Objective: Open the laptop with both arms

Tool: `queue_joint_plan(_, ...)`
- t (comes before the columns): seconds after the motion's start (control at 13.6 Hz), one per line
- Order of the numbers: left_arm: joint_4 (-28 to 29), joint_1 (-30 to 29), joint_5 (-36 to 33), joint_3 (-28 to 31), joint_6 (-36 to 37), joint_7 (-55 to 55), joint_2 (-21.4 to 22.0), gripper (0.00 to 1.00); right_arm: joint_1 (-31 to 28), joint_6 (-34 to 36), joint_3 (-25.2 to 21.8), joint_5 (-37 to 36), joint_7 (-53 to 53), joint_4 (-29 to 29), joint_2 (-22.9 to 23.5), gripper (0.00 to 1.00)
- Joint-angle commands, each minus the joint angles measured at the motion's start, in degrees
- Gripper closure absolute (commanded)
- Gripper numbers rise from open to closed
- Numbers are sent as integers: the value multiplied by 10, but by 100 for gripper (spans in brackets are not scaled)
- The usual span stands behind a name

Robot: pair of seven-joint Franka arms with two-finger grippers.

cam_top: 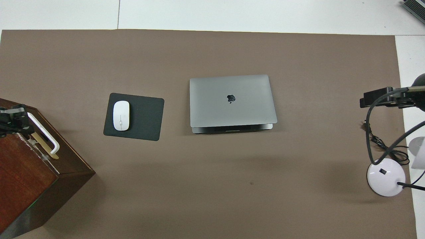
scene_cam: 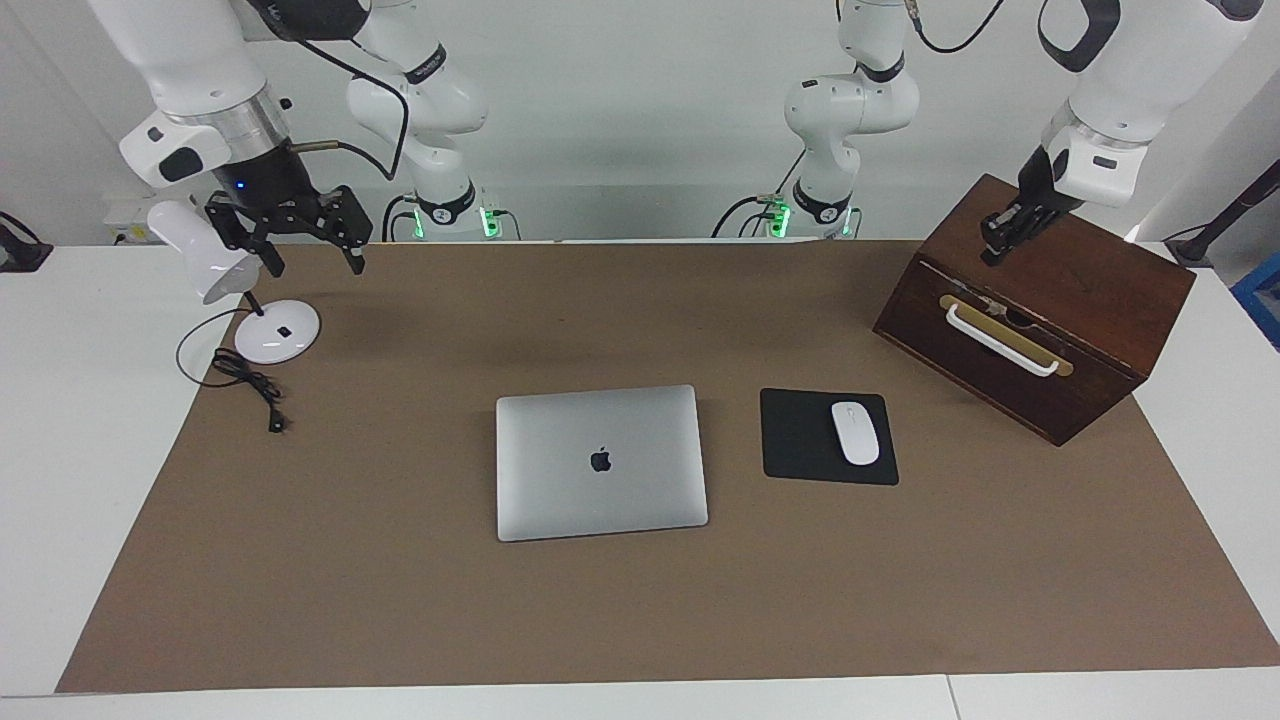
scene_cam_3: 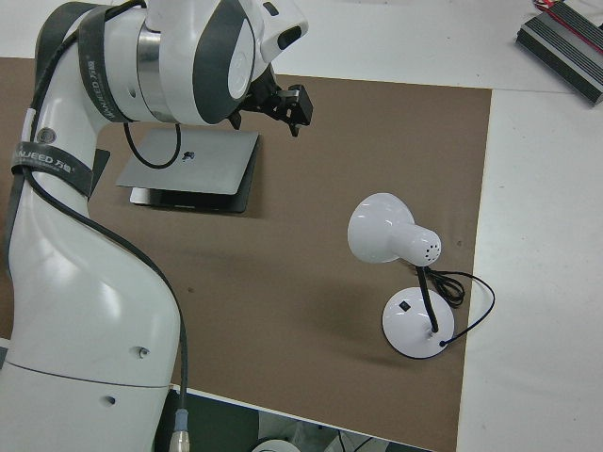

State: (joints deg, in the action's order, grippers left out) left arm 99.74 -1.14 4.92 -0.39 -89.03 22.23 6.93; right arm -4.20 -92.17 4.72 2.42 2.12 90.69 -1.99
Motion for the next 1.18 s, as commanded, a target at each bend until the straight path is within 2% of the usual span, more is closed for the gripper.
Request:
queue_joint_plan(0.0,41,2,32,-1,-2,73,31,100,-13,-2,9,-4,-3,13,-13,0)
queue_joint_plan(0.22,104,1,85,-1,-43,127,62,100,-13,-2,9,-4,-3,13,-13,0)
queue_joint_plan(0.44,205,4,135,-2,-163,175,108,100,-11,-2,9,-5,-2,13,-14,0)
queue_joint_plan(0.66,268,33,144,-2,-241,196,136,100,-6,-2,9,-4,-2,14,-14,0)
queue_joint_plan(0.81,323,56,144,-3,-327,196,155,100,-3,-1,10,-5,-2,18,-14,0)
queue_joint_plan(1.1,374,104,145,-3,-453,217,143,100,9,-3,12,3,-5,36,-25,0)
